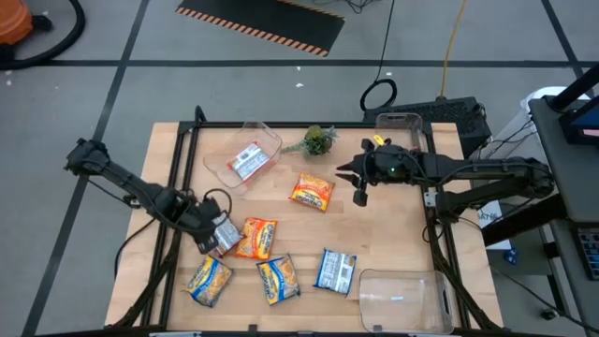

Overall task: Sort Maruchan noodles
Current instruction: Put the red noodle pack into the top right transparent bin

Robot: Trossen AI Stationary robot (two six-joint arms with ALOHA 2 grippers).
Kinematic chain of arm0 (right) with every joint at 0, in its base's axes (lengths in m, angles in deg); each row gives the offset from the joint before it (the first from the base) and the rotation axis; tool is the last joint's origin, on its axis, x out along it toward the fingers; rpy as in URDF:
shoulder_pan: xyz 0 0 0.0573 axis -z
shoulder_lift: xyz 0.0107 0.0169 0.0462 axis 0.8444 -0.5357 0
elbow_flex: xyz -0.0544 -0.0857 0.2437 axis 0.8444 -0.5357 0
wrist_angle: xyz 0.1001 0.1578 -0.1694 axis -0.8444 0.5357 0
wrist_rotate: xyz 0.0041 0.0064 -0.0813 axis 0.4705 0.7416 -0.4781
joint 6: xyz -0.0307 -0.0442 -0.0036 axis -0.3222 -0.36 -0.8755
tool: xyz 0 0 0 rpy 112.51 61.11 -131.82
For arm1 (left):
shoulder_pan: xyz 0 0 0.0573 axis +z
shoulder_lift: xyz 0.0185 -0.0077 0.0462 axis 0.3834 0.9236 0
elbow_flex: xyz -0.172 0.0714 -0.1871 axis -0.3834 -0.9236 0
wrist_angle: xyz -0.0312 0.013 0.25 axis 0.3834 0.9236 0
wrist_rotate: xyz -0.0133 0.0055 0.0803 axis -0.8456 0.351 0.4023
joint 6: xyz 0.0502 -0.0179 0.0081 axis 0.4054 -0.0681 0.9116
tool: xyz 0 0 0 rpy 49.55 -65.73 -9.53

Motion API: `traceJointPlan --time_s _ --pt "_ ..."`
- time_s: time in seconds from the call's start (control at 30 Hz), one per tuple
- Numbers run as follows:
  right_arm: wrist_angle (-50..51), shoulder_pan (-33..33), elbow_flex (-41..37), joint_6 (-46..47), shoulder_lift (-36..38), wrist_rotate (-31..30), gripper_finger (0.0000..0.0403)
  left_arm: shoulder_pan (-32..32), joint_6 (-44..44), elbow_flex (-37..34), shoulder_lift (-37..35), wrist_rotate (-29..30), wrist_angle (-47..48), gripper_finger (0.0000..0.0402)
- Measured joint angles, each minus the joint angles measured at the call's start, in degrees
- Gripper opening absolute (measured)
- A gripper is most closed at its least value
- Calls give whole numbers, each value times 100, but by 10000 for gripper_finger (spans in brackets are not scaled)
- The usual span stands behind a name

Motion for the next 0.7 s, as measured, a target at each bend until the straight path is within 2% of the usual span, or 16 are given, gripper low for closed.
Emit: traceJointPlan --time_s 0.13,0.27,0.53,0.7 --pt "-38 -219 0 7 0 0 73 -411 -819 -391 4 -576 -13 121" --pt "-69 -419 0 164 0 0 73 -719 -1436 -784 6 -959 -88 144" --pt "-19 -845 0 489 0 -4 73 -1071 -1248 -1284 148 -794 -690 225" --pt "248 -1121 0 506 0 -13 73 -1204 -861 -1400 502 -490 -771 256"
